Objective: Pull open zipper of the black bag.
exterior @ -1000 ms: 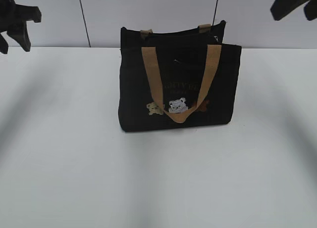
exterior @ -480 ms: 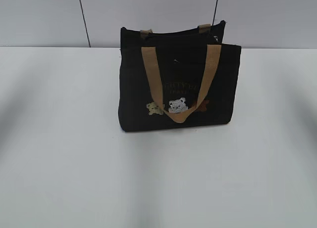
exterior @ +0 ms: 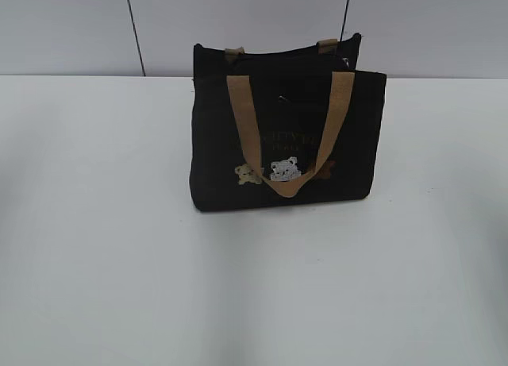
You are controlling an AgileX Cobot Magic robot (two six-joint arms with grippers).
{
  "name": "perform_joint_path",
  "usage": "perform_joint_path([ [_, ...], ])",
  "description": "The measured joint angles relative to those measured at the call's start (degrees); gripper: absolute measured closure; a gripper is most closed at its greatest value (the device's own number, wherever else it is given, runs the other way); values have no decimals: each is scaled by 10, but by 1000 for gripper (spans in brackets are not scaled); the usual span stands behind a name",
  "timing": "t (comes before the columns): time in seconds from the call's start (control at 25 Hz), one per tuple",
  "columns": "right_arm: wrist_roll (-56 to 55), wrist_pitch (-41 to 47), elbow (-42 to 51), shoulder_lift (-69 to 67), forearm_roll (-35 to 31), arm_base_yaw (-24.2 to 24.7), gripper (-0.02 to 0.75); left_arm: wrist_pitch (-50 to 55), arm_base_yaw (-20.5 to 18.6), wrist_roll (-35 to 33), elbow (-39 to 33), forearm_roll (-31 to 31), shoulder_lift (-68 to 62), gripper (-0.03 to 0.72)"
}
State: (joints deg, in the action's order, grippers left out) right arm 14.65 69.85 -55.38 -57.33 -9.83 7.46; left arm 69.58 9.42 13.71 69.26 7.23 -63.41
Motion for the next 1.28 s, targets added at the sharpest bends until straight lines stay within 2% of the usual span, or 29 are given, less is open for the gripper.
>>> perform_joint_path([
  [0.2, 1, 1, 75, 141, 0, 0, 197, 1, 0, 0, -113, 30, 144, 335],
  [0.48, 2, 1, 154, 286, -5, 0, 197, 4, 0, 0, -230, 21, 360, 335],
  [0.68, 31, 1, 203, 385, -18, 0, 197, 5, 0, -8, -282, -12, 477, 335],
  [1.04, 64, 2, 217, 563, -22, 0, 197, -45, 0, -74, -350, -17, 609, 335],
  [1.28, 63, 2, 227, 578, -25, 0, 198, -80, 0, -88, -381, -18, 637, 335],
])
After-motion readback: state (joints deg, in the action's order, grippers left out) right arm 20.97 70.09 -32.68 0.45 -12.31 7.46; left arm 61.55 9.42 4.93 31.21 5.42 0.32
